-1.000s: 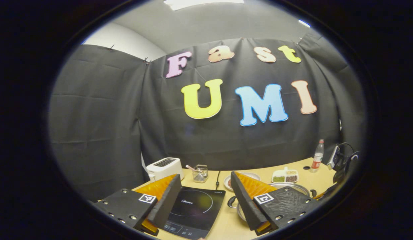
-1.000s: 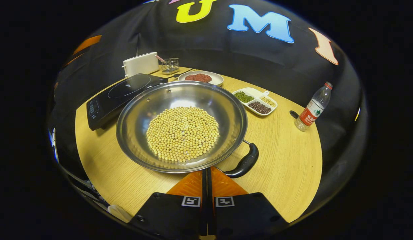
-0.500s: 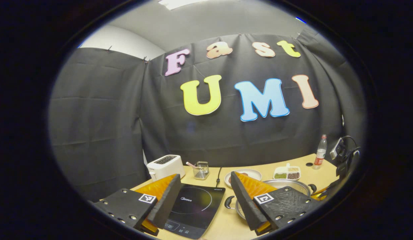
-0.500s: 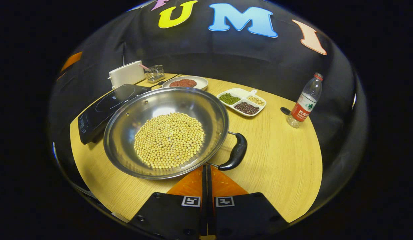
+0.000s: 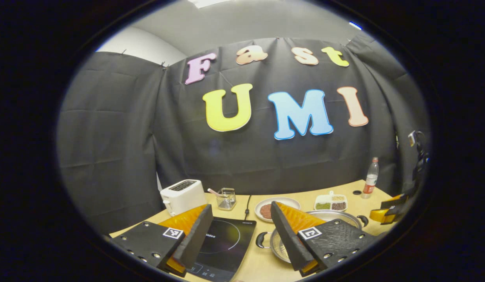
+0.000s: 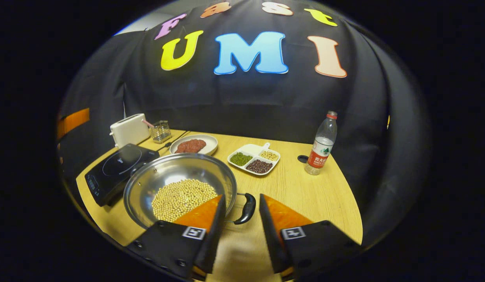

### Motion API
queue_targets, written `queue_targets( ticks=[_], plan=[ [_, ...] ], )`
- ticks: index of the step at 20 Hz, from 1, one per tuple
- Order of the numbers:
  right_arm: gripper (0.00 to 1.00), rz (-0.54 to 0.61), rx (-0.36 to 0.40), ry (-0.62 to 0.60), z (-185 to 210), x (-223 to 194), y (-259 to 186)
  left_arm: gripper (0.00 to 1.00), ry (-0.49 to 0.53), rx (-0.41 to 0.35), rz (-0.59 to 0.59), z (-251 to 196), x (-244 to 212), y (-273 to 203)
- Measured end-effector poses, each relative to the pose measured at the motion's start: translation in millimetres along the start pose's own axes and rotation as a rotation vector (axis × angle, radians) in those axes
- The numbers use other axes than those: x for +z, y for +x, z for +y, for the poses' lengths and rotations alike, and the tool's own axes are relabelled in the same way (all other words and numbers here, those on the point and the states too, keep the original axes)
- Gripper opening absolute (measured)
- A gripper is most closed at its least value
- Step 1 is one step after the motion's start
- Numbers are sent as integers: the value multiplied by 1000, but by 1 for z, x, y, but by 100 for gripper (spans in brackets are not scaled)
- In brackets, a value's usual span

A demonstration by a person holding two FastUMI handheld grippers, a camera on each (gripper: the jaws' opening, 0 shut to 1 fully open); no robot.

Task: First push the handle of the pot to place it horizontally, then grasp the pot with both hands and set it on the induction cooktop.

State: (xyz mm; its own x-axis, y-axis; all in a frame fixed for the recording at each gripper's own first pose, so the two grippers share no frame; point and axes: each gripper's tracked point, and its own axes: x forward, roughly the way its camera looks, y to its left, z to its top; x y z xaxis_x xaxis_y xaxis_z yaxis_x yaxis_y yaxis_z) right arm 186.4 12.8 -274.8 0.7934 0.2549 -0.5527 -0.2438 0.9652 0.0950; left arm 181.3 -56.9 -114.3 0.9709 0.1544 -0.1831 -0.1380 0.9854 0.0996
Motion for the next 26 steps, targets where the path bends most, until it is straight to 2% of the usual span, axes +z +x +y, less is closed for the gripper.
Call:
queue_targets(
  ticks=[2,5,6,8,14,18,22,26],
  plan=[
    [100,-21,-18,20,3,8,-3,88,-1,-32,8,-3,-3,9],
    [93,-24,-41,35,9,11,-3,89,-3,-99,37,-9,-19,25],
    [97,-18,-45,40,11,10,-2,89,-3,-119,50,-11,-25,31],
    [97,-3,-60,49,14,8,0,91,-2,-150,85,-12,-39,44],
    [96,25,-96,68,18,3,11,89,-35,-185,158,-9,-76,75],
    [96,41,-118,83,16,0,23,94,-49,-215,226,-23,-106,90],
    [96,62,-122,96,16,-5,33,89,-72,-240,311,-34,-141,106],
    [96,83,-123,97,16,-11,43,91,-84,-275,382,-47,-172,118]
  ],
)
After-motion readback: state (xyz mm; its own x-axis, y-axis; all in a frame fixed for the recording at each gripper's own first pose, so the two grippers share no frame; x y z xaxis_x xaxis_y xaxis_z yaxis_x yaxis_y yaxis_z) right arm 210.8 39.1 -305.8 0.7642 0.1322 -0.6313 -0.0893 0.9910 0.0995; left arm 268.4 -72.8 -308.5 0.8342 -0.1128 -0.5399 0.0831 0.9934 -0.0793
